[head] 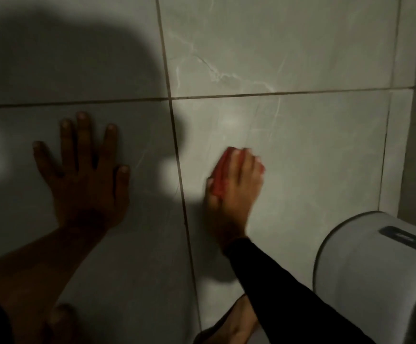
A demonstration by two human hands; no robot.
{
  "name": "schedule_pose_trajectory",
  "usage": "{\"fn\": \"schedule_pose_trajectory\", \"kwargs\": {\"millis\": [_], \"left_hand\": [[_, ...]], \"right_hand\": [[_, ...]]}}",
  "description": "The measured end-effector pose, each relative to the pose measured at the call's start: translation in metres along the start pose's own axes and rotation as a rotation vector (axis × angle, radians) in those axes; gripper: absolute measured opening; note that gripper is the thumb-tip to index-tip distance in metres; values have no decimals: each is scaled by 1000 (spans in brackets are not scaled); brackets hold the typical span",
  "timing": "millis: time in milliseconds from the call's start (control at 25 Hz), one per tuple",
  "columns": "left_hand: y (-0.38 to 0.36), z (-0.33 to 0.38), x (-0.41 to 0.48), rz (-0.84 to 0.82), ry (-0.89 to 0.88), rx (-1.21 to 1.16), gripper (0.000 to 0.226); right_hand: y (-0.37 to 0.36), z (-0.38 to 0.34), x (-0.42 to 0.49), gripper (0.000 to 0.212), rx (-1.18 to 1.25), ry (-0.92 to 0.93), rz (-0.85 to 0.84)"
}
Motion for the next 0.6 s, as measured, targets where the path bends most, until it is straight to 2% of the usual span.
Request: {"fn": "schedule_pose_trajectory", "kwargs": {"millis": [80,120,160,200,280,320,360,440,520,560,600], "left_hand": [[-1,-1,4,-11,-15,14,75],[-3,0,5,-15,-27,15,76],[-4,0,5,-13,-30,15,76],[-5,0,3,-3,-36,28,76],[-5,-2,0,17,-41,48,75],[-4,-3,2,17,-36,40,76],[-2,-2,3,14,-30,33,76],[2,2,3,-6,-29,55,76],[7,6,4,-104,-84,107,77],[12,7,7,-194,-111,100,78],[20,8,10,-298,-107,90,80]], "right_hand": [[-10,-41,9,76,-9,243,-25],[-6,-40,24,76,-9,283,-22],[2,-25,41,75,8,247,1],[11,-2,50,74,50,136,22],[21,44,28,74,98,-143,67],[21,50,3,74,83,-224,80],[14,43,-24,76,54,-211,63],[-8,0,-60,76,61,19,-73],[-14,-35,-71,74,172,191,-180],[-9,-41,-68,72,228,172,-220],[-4,-39,-63,69,315,75,-295]]}}
Point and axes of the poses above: each hand's wrist, its own x-axis towards the middle knuckle, its own y-axis out of the back of the hand, z = x × y, the point moved 9 cm from there along x, towards the middle knuckle, and after that the axes turned 11 degrees about -y, right-handed, at the moved point
